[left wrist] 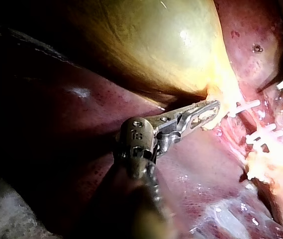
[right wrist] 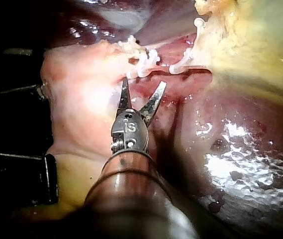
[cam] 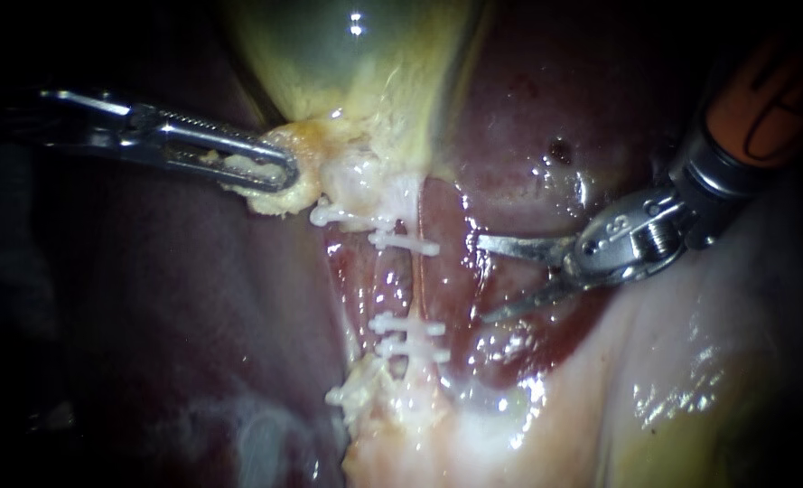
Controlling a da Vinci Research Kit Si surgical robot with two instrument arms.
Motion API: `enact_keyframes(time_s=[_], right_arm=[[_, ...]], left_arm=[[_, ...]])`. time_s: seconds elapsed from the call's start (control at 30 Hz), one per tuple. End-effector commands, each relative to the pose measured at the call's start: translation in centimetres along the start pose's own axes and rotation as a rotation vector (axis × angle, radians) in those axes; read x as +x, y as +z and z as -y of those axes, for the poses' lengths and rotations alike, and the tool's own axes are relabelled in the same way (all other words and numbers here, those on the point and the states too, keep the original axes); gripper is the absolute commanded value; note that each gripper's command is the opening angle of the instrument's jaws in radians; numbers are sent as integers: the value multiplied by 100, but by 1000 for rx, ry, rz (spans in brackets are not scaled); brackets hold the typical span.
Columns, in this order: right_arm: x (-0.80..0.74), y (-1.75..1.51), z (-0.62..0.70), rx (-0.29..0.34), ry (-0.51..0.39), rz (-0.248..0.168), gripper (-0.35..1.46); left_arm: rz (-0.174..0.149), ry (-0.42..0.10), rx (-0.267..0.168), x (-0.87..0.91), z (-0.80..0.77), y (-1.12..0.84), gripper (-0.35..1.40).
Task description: Go to the cutting position right tube
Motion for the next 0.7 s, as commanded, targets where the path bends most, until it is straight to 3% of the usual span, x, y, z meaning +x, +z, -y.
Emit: enact_keyframes(time_s=[0.03,0.17,0.33,0.5,0.7], right_arm=[[0,0,0,0,0,0,144],[0,0,0,0,6,0,144],[1,1,0,0,6,0,144],[1,2,0,-1,7,0,144],[1,2,0,-1,7,0,144]], left_arm=[[0,0,0,1,-1,-1,-35],[1,-3,-3,3,-8,-7,-35],[-8,-13,4,15,-27,-35,-35],[-29,-14,15,34,-58,-70,-35],[-49,14,18,52,-94,-90,-35]])
